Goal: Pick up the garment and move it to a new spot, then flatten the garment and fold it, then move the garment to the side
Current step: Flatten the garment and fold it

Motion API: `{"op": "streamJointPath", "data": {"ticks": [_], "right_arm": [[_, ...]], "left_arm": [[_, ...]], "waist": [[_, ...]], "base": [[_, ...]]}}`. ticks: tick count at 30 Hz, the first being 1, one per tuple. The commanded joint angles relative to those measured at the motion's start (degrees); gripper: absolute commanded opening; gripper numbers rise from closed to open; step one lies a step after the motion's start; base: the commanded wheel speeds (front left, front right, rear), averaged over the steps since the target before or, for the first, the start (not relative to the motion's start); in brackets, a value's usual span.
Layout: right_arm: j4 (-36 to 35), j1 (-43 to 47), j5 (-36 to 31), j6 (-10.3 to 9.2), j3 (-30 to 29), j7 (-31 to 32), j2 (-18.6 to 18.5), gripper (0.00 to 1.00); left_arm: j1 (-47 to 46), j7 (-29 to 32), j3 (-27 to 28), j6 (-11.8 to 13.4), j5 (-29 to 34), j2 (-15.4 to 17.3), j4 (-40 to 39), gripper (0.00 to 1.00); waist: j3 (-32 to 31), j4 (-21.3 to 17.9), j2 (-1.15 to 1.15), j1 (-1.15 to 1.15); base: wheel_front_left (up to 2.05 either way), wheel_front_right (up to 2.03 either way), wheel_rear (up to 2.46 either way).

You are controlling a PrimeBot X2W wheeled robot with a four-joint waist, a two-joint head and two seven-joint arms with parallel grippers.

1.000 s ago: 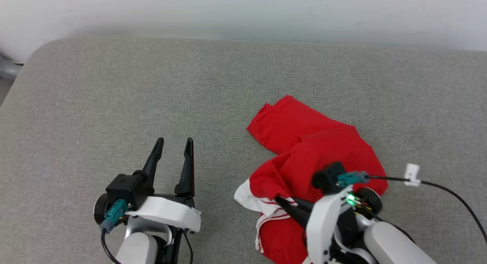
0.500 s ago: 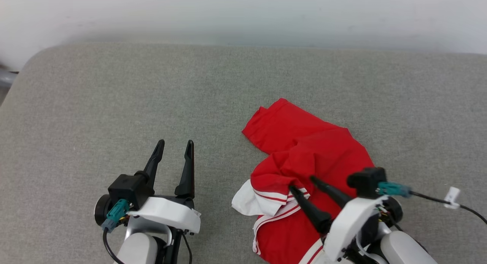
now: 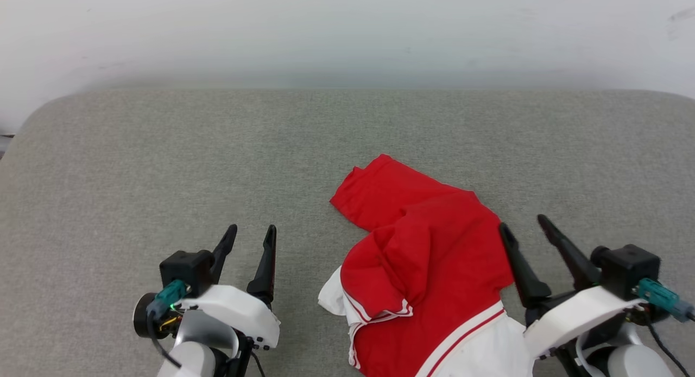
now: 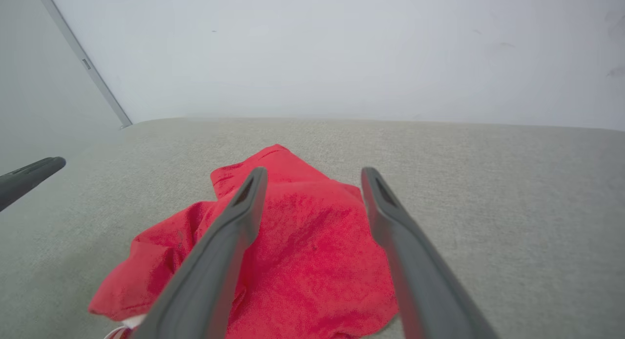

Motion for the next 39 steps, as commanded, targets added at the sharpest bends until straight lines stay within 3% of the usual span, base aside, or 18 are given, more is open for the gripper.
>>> {"op": "streamJointPath", "data": {"ticks": [1,6,13,24,25,26,27,28,33,39], "right_arm": [[-0.83,0.98,-0.78,-0.04,-0.87,0.06,0.54,1.0],[-5.9,3.83,-5.43,-0.04,-5.67,1.95,2.39,1.0],[-10.84,5.5,-7.07,-0.04,-7.1,3.68,4.18,1.0],[-11.85,5.11,-6.5,-0.04,-7.15,3.74,5.91,1.0],[-11.84,4.96,-6.6,-0.04,-7.18,3.7,5.99,1.0],[-11.8,4.88,-6.66,-0.04,-7.28,3.65,6.03,1.0],[-11.83,4.79,-6.75,-0.04,-7.38,3.59,6.1,1.0],[-11.92,4.71,-6.81,-0.04,-7.53,3.56,6.17,1.0],[-12.03,5.22,-7.22,-0.04,-8.73,3.61,6.37,1.0],[-12.01,5.4,-7.23,-0.04,-9.45,4.3,6.5,1.0]], "left_arm": [[-0.74,1.28,-0.21,-0.22,-0.27,0.28,0.01,1.0],[-2.14,13.19,-2.73,-0.61,-0.71,1.6,0.02,1.0],[-4.62,27.88,-8.32,-2.48,-0.34,4.36,0.47,1.0],[-6.9,43.6,-18.09,-3.82,0.46,9.58,7.4,1.0],[-6.63,45.0,-19.6,-3.95,0.05,9.91,8.13,0.89],[-6.35,46.15,-21.04,-4.07,-0.52,10.03,8.53,0.44],[-6.18,46.9,-22.35,-4.16,-1.1,10.16,8.55,0.09],[-6.22,47.53,-23.79,-4.21,-1.55,10.61,8.37,0.0],[-7.84,44.95,-23.51,-3.93,-2.74,13.59,5.26,0.0],[-9.06,40.26,-18.59,-0.39,-3.6,15.22,-0.25,0.0]], "waist": [[-0.04,-0.37,0.0,0.0],[0.54,-1.85,0.0,0.0],[3.17,-4.85,0.0,0.0],[6.34,-8.0,0.0,0.0],[6.5,-8.16,0.0,0.0],[6.59,-8.28,0.0,0.0],[6.69,-8.38,0.0,0.0],[6.79,-8.44,0.0,0.0],[6.61,-7.69,0.0,0.0],[5.67,-5.81,0.0,0.0]], "base": [[0.0,0.0,0.0],[0.0,0.0,0.0],[0.0,0.0,0.0],[0.0,0.0,0.0],[0.0,0.0,0.0],[0.0,0.0,0.0],[0.0,0.0,0.0],[0.0,0.0,0.0],[0.0,0.0,0.0],[0.0,0.0,0.0]]}}
